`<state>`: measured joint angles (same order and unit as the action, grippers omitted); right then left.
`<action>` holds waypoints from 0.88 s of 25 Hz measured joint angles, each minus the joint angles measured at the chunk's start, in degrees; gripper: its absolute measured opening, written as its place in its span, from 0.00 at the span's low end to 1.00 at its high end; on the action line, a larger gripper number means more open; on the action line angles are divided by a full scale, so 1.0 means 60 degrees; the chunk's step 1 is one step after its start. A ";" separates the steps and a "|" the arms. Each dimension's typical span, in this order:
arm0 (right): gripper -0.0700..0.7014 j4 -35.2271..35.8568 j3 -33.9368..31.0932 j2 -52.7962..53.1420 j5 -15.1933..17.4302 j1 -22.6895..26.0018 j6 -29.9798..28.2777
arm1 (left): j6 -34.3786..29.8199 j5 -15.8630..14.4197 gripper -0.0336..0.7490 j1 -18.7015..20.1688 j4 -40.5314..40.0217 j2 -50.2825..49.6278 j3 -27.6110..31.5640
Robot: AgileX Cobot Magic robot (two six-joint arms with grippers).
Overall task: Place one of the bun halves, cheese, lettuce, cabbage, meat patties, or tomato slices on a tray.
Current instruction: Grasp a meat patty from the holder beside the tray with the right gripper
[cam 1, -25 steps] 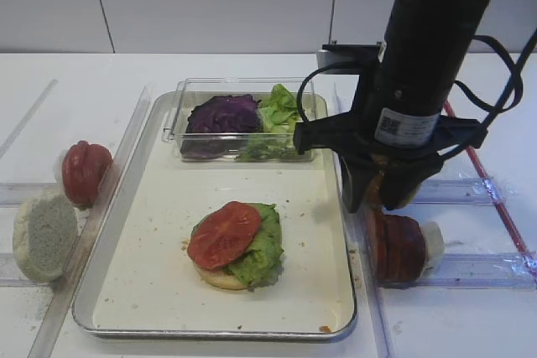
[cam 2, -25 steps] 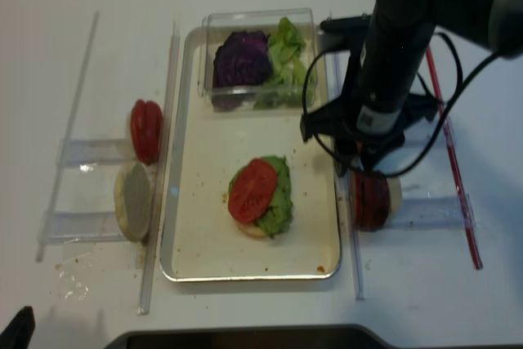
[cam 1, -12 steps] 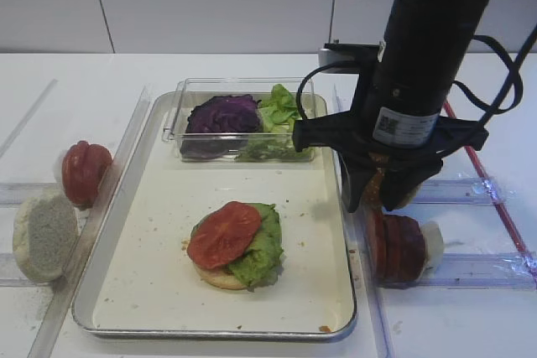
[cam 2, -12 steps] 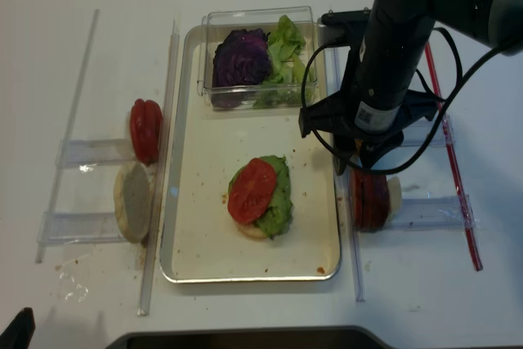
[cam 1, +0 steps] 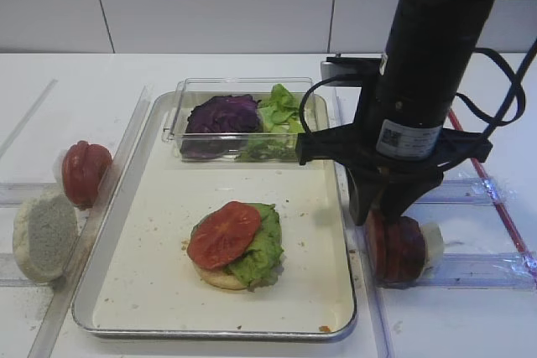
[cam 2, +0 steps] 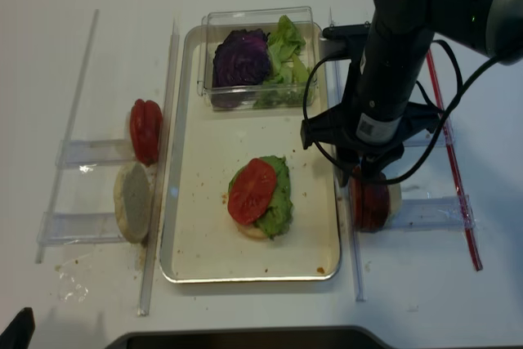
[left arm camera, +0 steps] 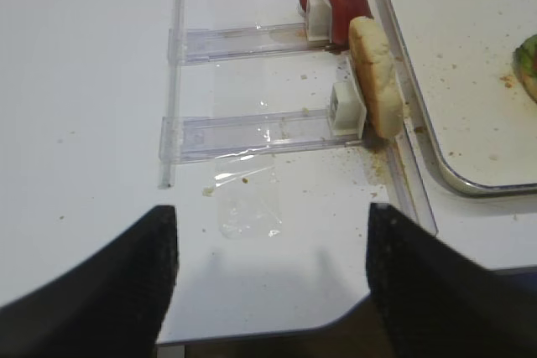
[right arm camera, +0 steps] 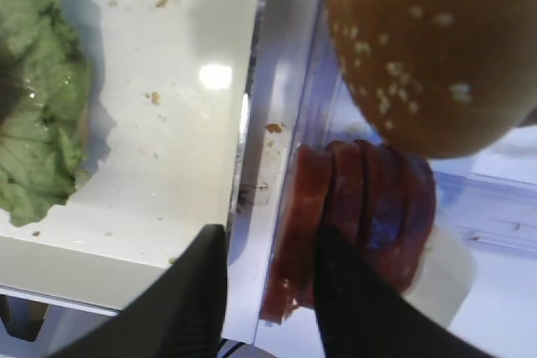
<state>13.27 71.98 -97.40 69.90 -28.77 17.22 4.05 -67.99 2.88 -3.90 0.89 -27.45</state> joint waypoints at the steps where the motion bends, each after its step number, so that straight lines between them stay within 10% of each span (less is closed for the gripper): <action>1: 0.43 -0.0014 0.0000 0.0000 0.0000 0.0000 0.0000 | 0.0000 0.0000 0.60 0.0000 0.0000 0.0000 0.0000; 22: 0.20 -0.0599 -0.0174 -0.0034 0.0000 0.0000 -0.0450 | 0.0000 0.0000 0.60 0.0000 0.0000 0.0000 0.0000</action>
<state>9.68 70.94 -97.61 69.90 -28.77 14.52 4.05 -67.99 2.88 -3.90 0.89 -27.45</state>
